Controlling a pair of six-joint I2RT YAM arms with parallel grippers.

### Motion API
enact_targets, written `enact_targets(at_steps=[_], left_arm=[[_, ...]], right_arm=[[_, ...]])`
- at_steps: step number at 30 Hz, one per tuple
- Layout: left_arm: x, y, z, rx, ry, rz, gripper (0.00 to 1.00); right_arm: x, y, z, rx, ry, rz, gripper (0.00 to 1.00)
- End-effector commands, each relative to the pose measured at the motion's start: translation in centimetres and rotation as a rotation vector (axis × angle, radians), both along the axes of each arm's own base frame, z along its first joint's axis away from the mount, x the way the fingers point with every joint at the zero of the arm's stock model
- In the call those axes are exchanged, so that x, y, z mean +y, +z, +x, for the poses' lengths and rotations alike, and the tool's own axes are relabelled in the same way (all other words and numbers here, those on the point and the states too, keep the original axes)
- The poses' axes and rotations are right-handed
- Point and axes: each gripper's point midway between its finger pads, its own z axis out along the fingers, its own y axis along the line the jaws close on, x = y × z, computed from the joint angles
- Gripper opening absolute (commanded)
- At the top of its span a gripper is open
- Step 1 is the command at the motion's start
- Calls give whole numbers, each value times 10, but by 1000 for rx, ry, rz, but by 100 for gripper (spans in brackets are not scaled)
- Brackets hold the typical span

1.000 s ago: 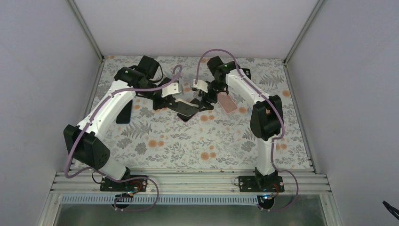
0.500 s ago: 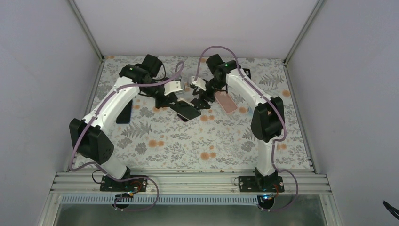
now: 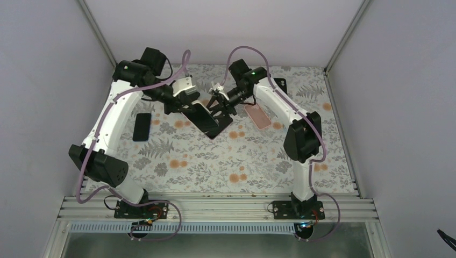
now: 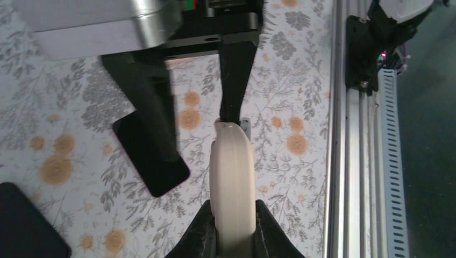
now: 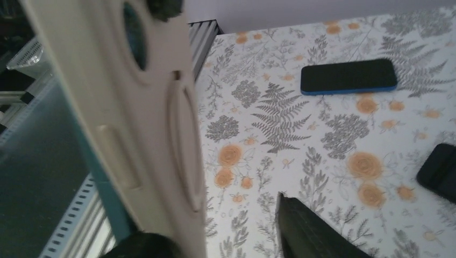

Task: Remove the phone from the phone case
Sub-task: Remove the phone case from the phone.

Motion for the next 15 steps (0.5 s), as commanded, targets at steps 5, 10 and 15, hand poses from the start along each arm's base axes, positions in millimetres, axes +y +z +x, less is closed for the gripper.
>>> enact_targets(at_steps=[5, 10, 15], left_arm=[[-17, 62, 50, -325, -40, -185, 55], [1, 104, 45, -434, 16, -89, 100], [31, 166, 50, -701, 210, -18, 100]], right_arm=[[22, 63, -47, 143, 130, 199, 3], [-10, 82, 5, 112, -60, 205, 3], [-62, 107, 95, 112, -471, 262, 3]])
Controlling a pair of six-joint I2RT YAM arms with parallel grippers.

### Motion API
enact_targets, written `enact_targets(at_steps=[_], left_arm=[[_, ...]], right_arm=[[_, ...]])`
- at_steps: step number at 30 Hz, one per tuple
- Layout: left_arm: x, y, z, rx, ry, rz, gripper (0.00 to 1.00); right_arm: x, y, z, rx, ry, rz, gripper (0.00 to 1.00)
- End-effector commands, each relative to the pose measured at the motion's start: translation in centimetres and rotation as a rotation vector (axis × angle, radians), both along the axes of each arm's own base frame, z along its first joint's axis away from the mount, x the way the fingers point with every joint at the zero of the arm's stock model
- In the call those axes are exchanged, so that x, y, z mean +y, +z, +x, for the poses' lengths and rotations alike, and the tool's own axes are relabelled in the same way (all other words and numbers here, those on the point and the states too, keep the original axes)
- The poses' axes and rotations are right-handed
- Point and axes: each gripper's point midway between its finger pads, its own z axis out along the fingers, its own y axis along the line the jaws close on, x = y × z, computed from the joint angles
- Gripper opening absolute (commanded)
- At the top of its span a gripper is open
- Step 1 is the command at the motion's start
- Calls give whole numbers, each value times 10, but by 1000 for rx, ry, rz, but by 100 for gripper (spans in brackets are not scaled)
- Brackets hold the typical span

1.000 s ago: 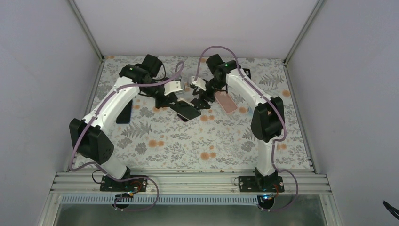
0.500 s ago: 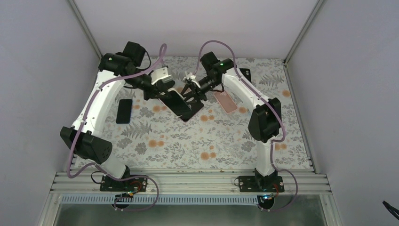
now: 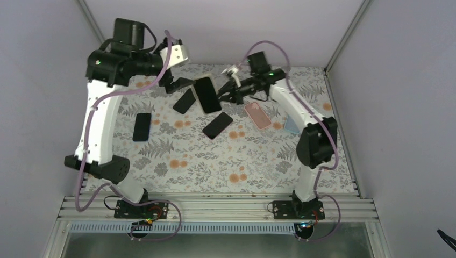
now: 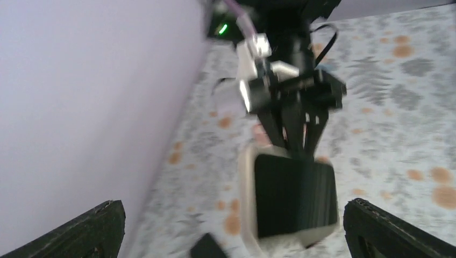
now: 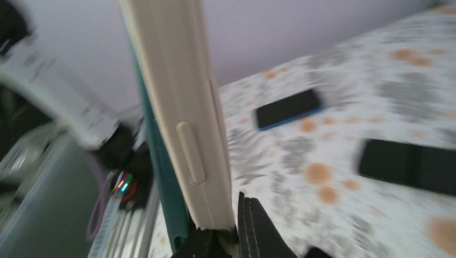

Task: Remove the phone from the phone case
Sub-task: Remove the phone case from the phone.

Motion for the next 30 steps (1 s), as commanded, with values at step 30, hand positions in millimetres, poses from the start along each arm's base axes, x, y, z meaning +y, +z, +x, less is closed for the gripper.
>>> enact_targets(at_steps=[30], left_arm=[[-23, 7, 94, -762, 562, -204, 100]], right_arm=[[-13, 140, 157, 67, -905, 270, 3]])
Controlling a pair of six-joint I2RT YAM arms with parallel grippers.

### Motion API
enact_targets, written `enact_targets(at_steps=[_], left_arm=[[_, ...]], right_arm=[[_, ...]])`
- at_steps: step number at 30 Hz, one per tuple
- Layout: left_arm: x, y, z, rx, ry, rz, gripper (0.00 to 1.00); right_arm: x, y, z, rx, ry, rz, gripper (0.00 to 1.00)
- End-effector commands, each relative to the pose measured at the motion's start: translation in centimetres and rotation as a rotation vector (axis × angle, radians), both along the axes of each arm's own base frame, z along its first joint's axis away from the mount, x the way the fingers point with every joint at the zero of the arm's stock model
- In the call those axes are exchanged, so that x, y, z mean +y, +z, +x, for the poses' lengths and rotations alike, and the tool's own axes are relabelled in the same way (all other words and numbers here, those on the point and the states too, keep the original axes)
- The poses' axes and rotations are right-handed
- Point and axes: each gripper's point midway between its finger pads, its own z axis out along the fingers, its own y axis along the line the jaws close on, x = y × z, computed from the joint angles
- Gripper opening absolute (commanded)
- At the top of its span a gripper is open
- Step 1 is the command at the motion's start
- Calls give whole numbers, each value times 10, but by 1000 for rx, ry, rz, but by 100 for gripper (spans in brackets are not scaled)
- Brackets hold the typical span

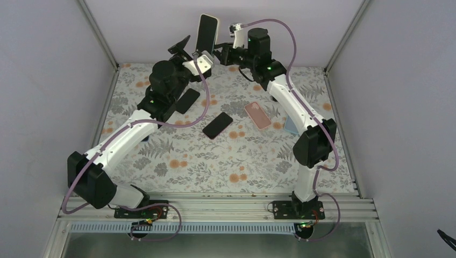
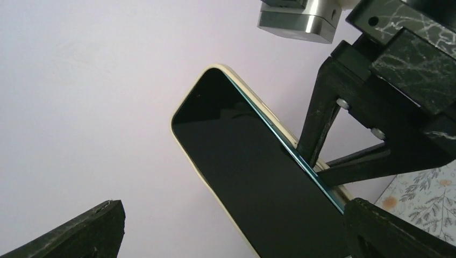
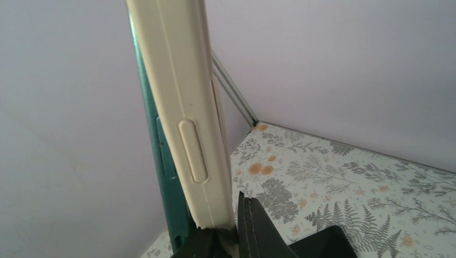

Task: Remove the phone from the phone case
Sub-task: Remove the phone case from the phone.

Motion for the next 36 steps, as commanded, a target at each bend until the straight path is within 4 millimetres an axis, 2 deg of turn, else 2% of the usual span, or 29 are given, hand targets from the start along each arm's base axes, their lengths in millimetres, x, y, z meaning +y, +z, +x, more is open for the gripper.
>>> enact_targets(at_steps=[1, 6, 11, 24, 36], left_arm=[[-10, 1, 7, -16, -29, -46, 100], [-14, -16, 9, 20, -40, -33, 100], [-14, -22, 14, 21, -30, -35, 100], [-10, -22, 31, 25, 42, -35, 100], [-4, -17, 24, -6, 57, -47, 100]], right_arm=[[-8, 26, 6, -74, -48, 45, 3], [-7, 32, 3, -86, -39, 50, 3], [-6, 33, -1, -93, -29, 49, 3], [1, 36, -9, -106, -8, 48, 3], [5, 32, -10, -110, -2, 39, 3]])
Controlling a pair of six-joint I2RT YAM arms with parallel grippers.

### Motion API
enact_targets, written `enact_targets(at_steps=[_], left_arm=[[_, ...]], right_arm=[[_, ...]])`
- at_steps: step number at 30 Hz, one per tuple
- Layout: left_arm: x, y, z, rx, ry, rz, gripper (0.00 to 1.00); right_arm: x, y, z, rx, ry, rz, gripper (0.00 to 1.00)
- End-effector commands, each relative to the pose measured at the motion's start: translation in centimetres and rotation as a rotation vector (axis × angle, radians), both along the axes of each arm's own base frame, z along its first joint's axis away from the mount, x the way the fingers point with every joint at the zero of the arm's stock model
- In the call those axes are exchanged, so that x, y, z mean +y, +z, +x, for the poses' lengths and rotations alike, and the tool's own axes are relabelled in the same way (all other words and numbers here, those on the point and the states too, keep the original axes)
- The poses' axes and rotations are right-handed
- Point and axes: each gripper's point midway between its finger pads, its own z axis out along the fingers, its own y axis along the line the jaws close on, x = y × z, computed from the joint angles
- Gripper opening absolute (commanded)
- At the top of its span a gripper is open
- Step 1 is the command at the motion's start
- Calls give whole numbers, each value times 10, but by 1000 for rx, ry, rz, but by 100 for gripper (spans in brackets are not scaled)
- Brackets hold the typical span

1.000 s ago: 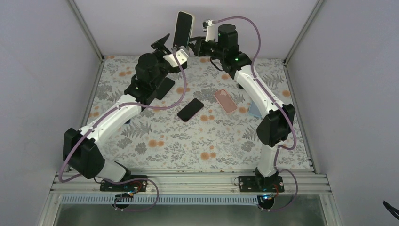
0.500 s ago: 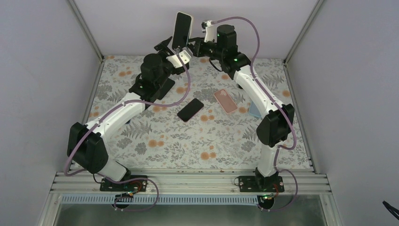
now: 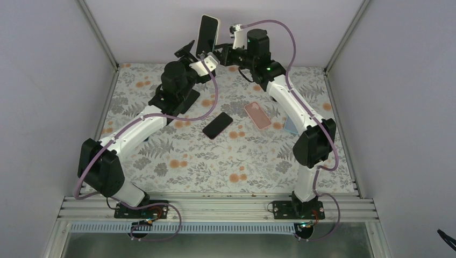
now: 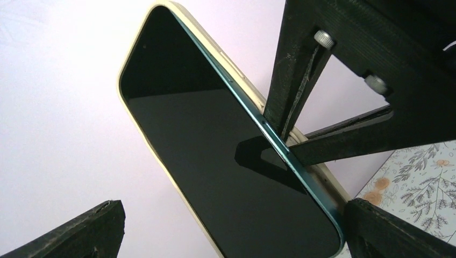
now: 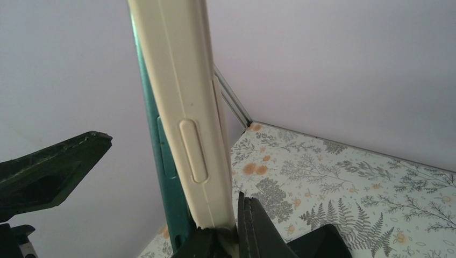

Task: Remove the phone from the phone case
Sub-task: Remove the phone case from the phone.

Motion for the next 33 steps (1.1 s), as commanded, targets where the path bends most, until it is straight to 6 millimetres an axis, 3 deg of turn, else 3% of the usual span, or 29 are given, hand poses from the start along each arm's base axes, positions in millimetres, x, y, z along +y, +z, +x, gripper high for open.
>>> enact_targets(at_steps=[1, 6, 10, 13, 15, 19, 22, 28, 33], left_arm=[[7, 22, -8, -63, 16, -36, 100], [10, 17, 0, -59, 58, -19, 100], [23, 21, 8, -85, 151, -24, 100], [45, 29, 14, -159, 298, -21, 98], [66, 47, 13, -266, 432, -46, 97], [91, 70, -9, -506, 577, -59, 95], [97, 84, -26, -648, 606, -90, 93], [88, 93, -21, -694, 550, -138, 82], [57, 80, -6, -630, 389, -105, 74]], right_arm=[[3, 37, -11, -112, 19, 50, 3], [6, 42, -14, -120, 26, 55, 3], [6, 41, -16, -120, 28, 51, 3], [7, 40, -19, -117, 39, 52, 3], [9, 40, -22, -113, 57, 55, 3], [21, 28, -34, -99, 124, 48, 3], [35, 3, -43, -53, 189, 17, 3], [48, -20, -58, -12, 309, -46, 3], [51, -19, -70, -27, 366, -60, 3]])
